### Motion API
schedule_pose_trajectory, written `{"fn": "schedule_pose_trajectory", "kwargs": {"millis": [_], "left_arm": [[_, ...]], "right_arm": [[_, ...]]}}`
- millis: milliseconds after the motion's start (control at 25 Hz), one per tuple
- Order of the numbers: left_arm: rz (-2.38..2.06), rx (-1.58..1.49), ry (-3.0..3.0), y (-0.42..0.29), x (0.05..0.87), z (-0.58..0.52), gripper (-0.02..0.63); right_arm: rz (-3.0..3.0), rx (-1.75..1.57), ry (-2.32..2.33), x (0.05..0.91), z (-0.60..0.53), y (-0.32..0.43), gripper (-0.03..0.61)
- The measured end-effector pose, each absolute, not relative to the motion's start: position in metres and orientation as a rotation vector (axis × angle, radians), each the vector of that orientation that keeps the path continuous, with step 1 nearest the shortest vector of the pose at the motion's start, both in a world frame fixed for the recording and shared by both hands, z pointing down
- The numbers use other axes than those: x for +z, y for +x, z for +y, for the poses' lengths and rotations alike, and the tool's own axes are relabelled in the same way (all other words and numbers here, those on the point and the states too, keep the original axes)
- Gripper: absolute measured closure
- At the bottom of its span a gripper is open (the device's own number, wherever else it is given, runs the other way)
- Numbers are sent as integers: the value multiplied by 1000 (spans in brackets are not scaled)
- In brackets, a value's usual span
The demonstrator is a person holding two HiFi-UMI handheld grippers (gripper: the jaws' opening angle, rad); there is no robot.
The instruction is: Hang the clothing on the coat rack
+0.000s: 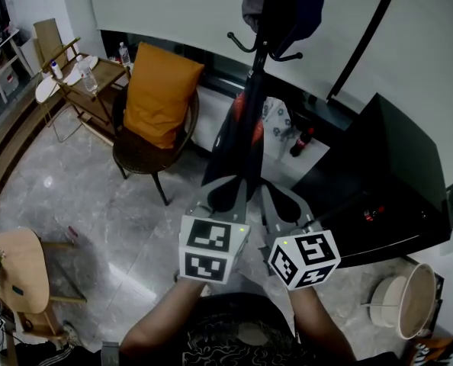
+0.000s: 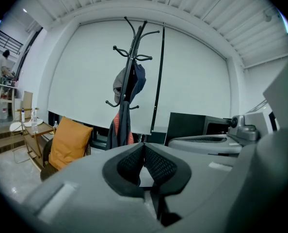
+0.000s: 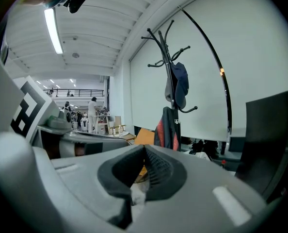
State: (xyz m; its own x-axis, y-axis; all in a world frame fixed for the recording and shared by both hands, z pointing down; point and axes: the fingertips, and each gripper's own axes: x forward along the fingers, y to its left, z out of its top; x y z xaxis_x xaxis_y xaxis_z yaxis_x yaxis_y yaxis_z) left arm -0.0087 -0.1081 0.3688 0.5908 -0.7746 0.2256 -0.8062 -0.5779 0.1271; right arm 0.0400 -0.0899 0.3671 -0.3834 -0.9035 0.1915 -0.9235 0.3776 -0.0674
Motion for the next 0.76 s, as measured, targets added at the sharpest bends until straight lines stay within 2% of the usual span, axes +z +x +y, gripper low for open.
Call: {"fn": "schedule_pose_trajectory", "kwargs": {"millis": [760], "left_arm": [[-1272,228,2629,-5,377,-93,607]], "right_arm": [[-2499,240,1701,371,-79,37,577]]}}
